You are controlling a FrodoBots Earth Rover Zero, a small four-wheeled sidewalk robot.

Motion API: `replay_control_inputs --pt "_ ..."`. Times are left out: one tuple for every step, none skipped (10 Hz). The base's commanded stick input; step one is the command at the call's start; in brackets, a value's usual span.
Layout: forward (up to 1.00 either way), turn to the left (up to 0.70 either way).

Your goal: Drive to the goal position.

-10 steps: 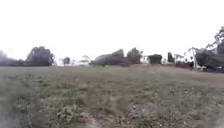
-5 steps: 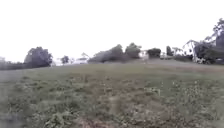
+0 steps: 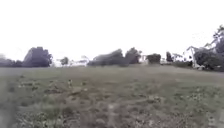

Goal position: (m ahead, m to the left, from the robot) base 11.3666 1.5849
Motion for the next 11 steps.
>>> replay_control_inputs --pt "0.5 0.0" --pt "0.5 0.0" --pt "0.5 0.0" --pt "0.5 0.0" --pt "0.5 0.0" --pt "0.5 0.0" --pt "0.5 0.0" --pt "0.5 0.0" --pt "0.5 0.0" --pt "0.5 0.0" --pt "0.5 0.0"
